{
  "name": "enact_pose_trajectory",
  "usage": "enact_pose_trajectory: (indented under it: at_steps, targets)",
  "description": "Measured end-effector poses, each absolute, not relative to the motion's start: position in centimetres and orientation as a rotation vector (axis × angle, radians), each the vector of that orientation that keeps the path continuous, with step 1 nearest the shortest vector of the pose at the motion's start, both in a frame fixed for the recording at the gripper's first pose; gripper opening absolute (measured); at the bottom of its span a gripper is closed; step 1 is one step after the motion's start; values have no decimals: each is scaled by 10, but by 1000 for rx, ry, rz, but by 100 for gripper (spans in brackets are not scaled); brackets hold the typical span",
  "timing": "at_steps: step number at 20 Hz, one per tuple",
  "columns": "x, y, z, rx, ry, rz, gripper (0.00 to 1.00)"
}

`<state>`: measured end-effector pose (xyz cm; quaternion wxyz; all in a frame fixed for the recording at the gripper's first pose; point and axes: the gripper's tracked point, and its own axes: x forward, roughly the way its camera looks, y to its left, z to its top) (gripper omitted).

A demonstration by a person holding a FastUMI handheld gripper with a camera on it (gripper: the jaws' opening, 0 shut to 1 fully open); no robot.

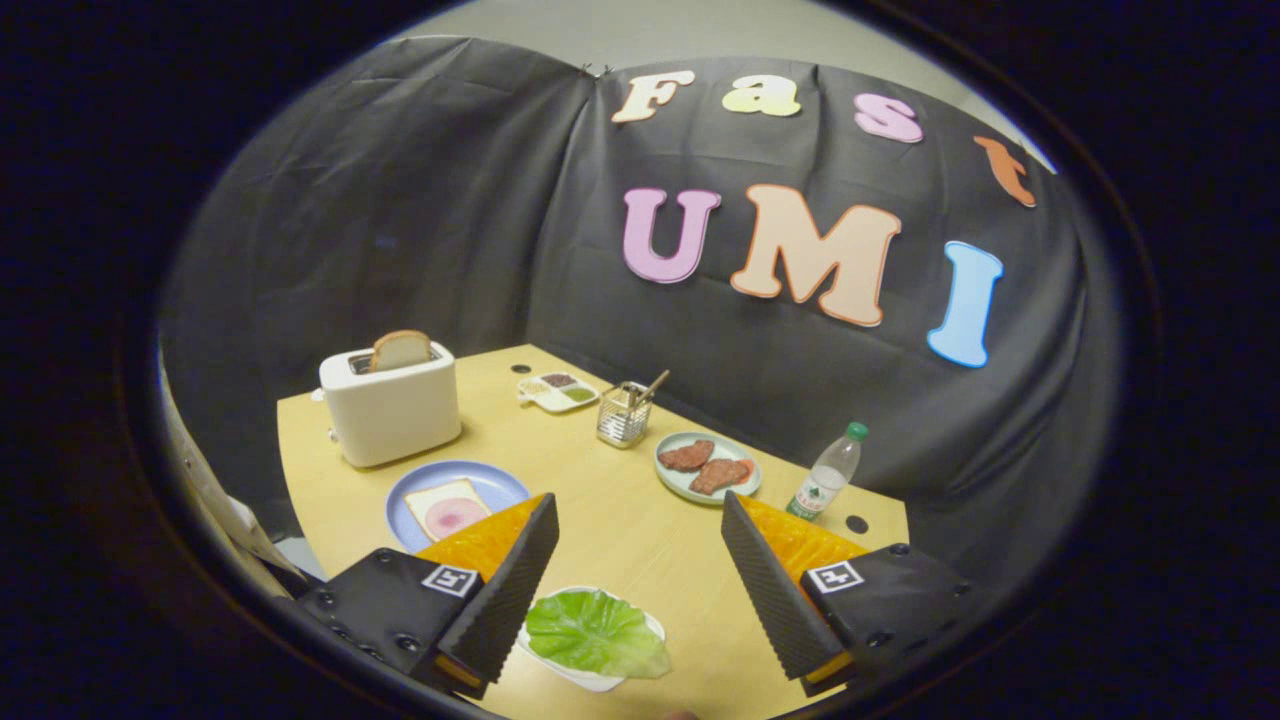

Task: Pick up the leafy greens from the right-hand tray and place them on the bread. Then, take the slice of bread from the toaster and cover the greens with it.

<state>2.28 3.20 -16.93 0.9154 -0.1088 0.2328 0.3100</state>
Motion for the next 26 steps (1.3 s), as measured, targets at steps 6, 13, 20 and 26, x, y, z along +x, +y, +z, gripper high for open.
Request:
enact_pose_trajectory:
  at_steps: [6,13,20,26]
  targets:
    - [18,32,-216,-279,582,736,100]
    - [1,33,-279,-337,724,825,100]
    - [-10,24,-326,-363,831,847,100]
    - [-31,24,-363,-358,929,871,100]
